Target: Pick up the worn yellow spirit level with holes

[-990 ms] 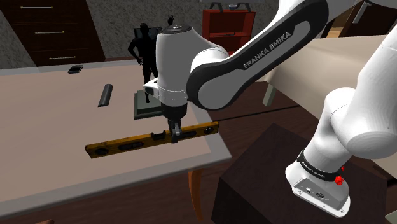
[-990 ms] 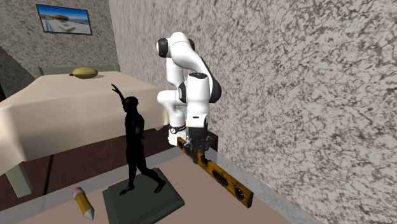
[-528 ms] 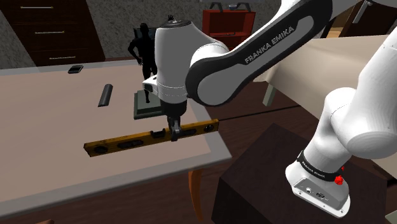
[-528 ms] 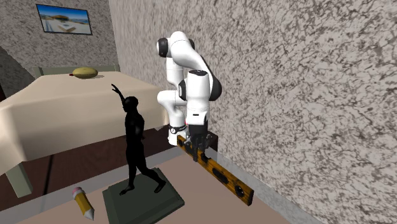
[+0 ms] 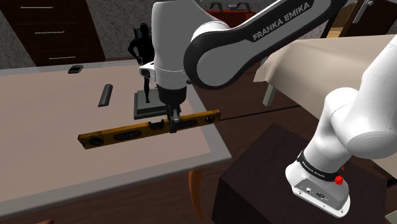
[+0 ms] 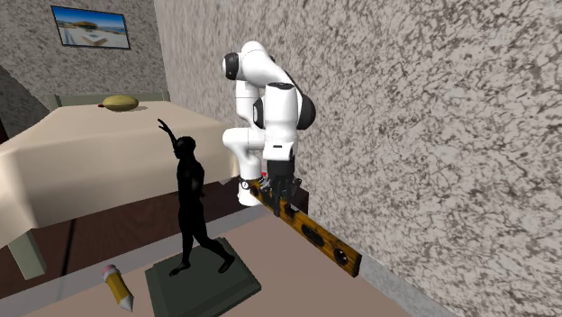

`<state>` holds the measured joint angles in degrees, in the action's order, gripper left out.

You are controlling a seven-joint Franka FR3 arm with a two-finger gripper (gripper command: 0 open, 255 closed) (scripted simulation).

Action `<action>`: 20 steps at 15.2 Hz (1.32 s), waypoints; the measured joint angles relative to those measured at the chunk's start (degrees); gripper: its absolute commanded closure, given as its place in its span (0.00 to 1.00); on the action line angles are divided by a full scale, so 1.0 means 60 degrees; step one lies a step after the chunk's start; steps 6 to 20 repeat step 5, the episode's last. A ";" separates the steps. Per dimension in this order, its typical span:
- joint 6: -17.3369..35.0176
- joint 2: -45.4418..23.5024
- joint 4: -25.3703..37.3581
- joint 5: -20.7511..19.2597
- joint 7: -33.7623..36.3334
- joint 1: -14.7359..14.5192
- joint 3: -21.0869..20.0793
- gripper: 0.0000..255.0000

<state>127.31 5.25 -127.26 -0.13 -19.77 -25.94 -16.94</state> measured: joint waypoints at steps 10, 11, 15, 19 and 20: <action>-0.0584 0.0251 0.0345 0.0088 -0.0073 -0.0003 0.0024 1.00; -0.0584 0.0251 0.0345 0.0088 -0.0073 -0.0003 0.0024 1.00; -0.0584 0.0251 0.0345 0.0088 -0.0073 -0.0003 0.0024 1.00; -0.0584 0.0251 0.0345 0.0088 -0.0073 -0.0003 0.0024 1.00; -0.0584 0.0251 0.0345 0.0088 -0.0073 -0.0003 0.0024 1.00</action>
